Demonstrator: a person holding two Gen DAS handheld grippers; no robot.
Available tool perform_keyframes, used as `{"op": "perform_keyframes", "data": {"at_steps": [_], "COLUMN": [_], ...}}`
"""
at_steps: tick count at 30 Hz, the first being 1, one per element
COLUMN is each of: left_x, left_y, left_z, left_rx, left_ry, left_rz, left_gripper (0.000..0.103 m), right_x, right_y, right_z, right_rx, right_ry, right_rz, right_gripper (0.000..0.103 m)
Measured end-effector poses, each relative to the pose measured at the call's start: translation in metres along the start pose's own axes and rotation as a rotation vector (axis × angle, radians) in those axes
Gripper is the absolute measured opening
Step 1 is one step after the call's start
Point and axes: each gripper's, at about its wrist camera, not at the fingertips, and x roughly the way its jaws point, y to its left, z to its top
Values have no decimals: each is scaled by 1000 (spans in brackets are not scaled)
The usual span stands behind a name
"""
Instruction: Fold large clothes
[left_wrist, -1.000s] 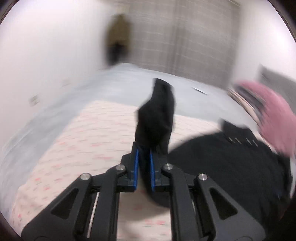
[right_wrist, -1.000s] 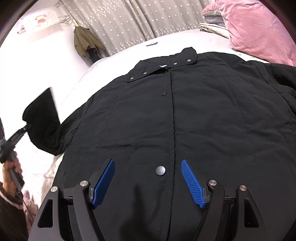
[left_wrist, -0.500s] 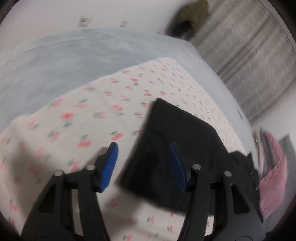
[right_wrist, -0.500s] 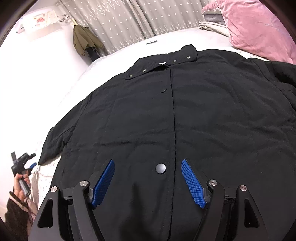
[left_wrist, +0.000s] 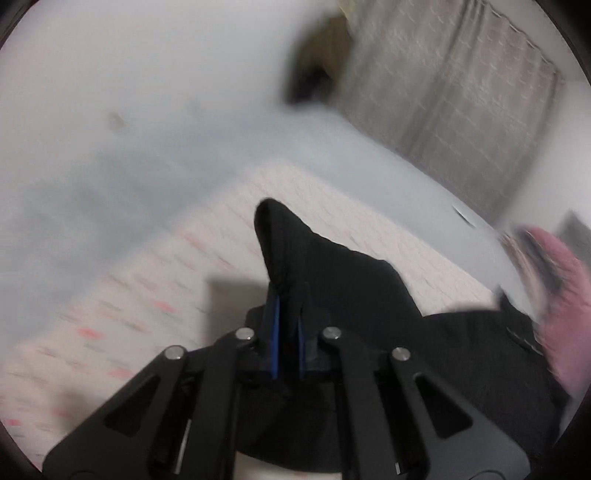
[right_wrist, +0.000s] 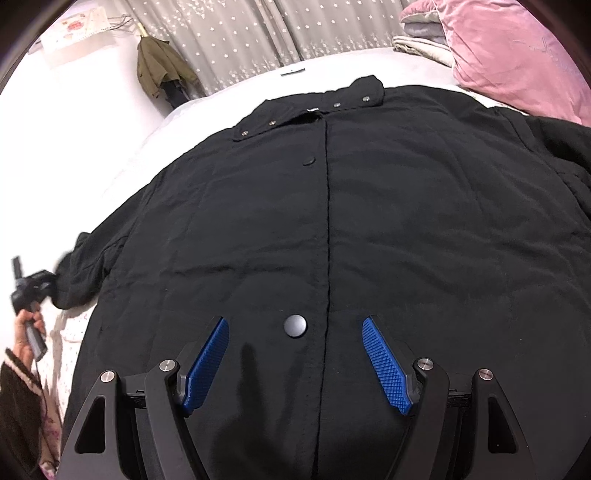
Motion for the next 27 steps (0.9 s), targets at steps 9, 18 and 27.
{"op": "perform_keyframes", "data": {"at_steps": [9,18,27], "left_x": [35,56,-12], "left_y": [-17,-64,-116], "left_z": [-18,-61,-66], "left_rx": [112,213,215], "left_ry": [90,284,218], "left_rz": [312,118,65], "left_gripper": [30,73,81], "right_x": [-10,-10,-51], "right_y": [-9,-8,-48], "right_z": [-1,1,8], "right_rx": [11,-9,2], "right_ry": [-14,-36,-137], "right_rz": [-6,-45,-292], "right_gripper": [76,76,76]}}
